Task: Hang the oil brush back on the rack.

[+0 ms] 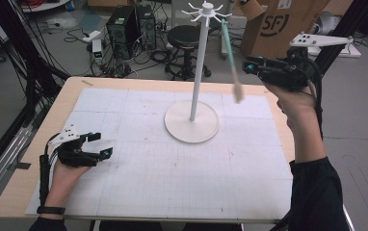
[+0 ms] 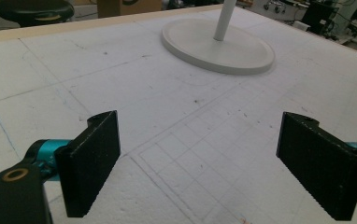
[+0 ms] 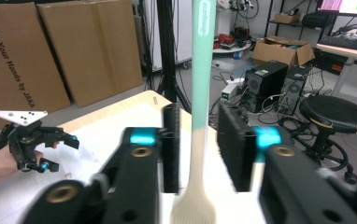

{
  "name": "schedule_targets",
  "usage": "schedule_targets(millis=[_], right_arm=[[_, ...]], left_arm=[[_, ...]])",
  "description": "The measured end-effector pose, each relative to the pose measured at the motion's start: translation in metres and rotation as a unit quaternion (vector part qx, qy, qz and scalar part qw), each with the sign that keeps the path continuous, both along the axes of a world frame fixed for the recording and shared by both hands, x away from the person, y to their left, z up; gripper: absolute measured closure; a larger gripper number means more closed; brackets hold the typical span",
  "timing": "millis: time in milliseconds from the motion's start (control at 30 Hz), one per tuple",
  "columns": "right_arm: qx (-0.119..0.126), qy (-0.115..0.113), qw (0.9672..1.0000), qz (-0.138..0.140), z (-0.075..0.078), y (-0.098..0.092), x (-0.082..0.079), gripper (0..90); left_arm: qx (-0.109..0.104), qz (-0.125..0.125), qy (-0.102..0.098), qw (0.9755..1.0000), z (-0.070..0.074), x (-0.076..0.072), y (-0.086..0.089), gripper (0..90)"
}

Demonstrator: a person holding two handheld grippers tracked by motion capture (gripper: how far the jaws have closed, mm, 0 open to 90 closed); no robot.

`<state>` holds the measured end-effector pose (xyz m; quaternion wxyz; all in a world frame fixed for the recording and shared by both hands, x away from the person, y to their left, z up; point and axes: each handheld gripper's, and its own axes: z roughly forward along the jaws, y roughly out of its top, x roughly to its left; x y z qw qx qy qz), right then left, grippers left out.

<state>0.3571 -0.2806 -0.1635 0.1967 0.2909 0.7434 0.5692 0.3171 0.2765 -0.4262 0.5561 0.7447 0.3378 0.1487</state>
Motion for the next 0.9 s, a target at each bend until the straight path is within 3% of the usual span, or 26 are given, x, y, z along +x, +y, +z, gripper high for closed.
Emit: schedule_targets(millis=[100, 367, 500, 633, 733, 900], right_arm=[[-0.006, 0.001, 1.0000, 0.005, -0.007, -0.001, -0.001, 61.4], [-0.020, 0.013, 0.9994, 0.026, -0.044, -0.015, -0.013, 43.4], [-0.025, 0.020, 0.9989, 0.035, -0.071, -0.022, -0.022, 34.7], [-0.057, 0.021, 0.9977, 0.031, -0.107, -0.024, -0.034, 28.7], [-0.058, 0.024, 0.9975, 0.031, -0.132, -0.028, -0.043, 26.9], [-0.056, 0.035, 0.9978, 0.006, -0.170, -0.037, -0.058, 24.1]], left_arm=[[0.002, 0.001, 0.001, 1.0000, 0.000, 0.000, 0.000, 14.2], [0.001, 0.006, -0.005, 1.0000, 0.001, 0.000, 0.001, 14.2], [0.000, 0.010, -0.007, 0.9999, 0.003, -0.001, 0.006, 14.2], [0.003, 0.013, -0.009, 0.9999, 0.003, -0.001, 0.007, 14.1], [0.005, 0.015, -0.011, 0.9998, 0.003, -0.001, 0.008, 14.1], [0.010, 0.013, -0.014, 0.9998, 0.003, -0.002, 0.007, 14.2]])
